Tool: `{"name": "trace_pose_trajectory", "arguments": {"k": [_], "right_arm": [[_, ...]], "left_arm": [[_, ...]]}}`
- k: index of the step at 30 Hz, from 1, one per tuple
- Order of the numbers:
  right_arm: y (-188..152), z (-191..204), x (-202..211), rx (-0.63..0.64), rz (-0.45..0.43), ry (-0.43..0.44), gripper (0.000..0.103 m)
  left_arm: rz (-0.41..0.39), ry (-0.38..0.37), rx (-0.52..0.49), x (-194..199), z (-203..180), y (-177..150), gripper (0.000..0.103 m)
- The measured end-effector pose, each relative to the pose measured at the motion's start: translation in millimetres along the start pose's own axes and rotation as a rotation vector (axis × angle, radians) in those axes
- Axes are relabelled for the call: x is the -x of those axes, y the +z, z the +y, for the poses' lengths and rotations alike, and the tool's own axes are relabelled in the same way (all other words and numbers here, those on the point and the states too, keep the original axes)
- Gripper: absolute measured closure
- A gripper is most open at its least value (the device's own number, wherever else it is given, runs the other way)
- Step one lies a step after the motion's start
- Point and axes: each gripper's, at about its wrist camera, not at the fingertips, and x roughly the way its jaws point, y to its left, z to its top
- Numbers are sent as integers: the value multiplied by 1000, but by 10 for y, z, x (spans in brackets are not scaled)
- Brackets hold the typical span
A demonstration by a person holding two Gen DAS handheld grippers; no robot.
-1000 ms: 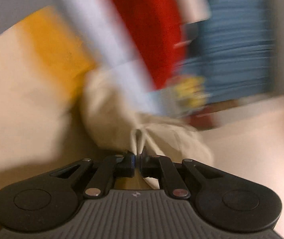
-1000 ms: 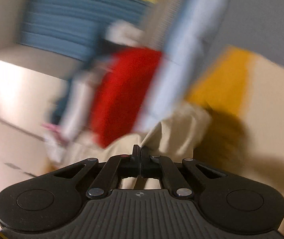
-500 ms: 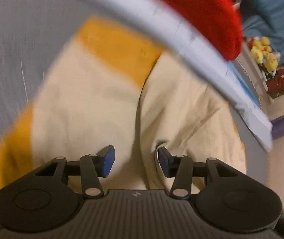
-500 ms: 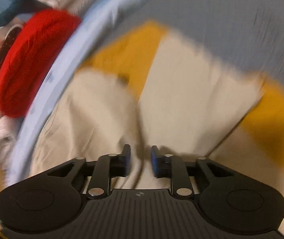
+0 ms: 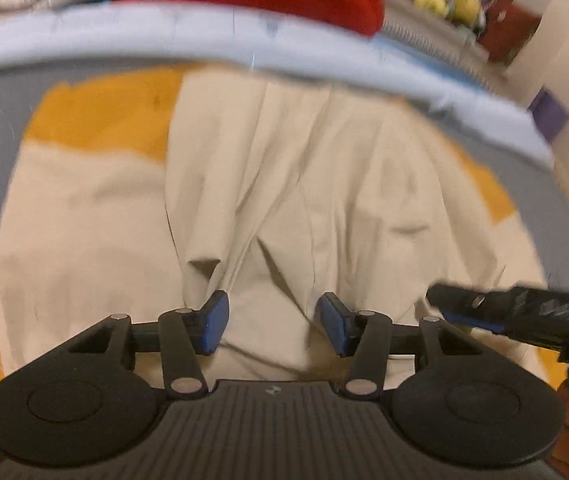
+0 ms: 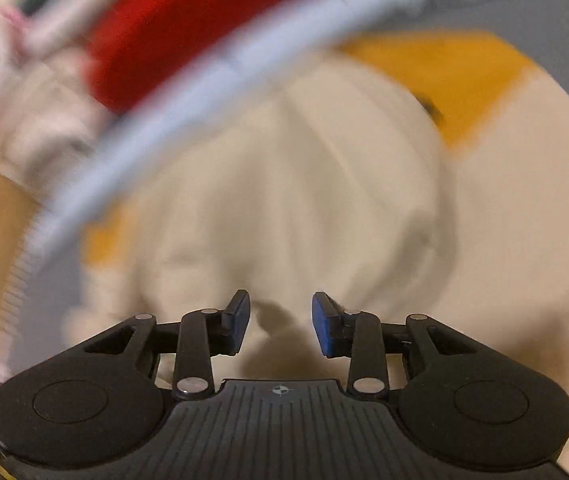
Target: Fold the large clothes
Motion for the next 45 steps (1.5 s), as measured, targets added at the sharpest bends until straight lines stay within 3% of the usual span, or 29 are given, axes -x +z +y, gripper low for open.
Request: {"name": "trace_pose_trajectory", "arguments": {"k": [1, 6, 9, 12, 15, 17, 19, 22, 26, 29, 32, 34, 35, 38, 45], "right_arm": [[-22, -50, -39, -12, 12, -20, 81], [76, -35, -16, 14, 19, -42, 82], [146, -50, 152, 7, -6, -35, 79], [225, -14, 415, 12, -144, 10, 73], [320, -64, 398, 40, -225, -41, 68], [317, -257, 230, -19, -158, -117, 69], [287, -416, 58, -97, -74, -187, 69], [311, -382, 106, -94, -84, -209, 69], [308, -185, 417, -72, -222, -187, 68], [261, -88, 507, -35, -281, -128, 67], [210, -77, 280, 1, -191, -82, 64], [160, -185, 67, -39, -52, -143, 64], [138, -218, 37, -57, -18, -181, 64], [192, -156, 235, -46, -75, -177, 64], [293, 214, 1548, 81, -469, -51, 64]], "left_arm": [[9, -1, -18, -14, -13, -17, 47], [30, -15, -49, 85, -24, 89, 46], [-63, -77, -23, 349, 65, 208, 46], [-175, -84, 14, 499, 153, 301, 48], [-97, -28, 58, 271, 289, 251, 66], [29, 89, 63, 35, 369, 165, 70], [50, 97, 93, 17, 429, 158, 70], [-43, 105, 25, 251, 296, 264, 70], [-176, 35, -49, 514, 95, 267, 70], [-167, -15, -86, 445, -19, 175, 70], [-60, 16, -113, 168, -58, 27, 69], [40, 81, -105, 19, 24, -52, 70], [49, 79, -95, 64, 63, -68, 70], [10, 67, -72, 315, 40, 59, 67], [-273, 8, -120, 1409, -138, 55, 67]]}}
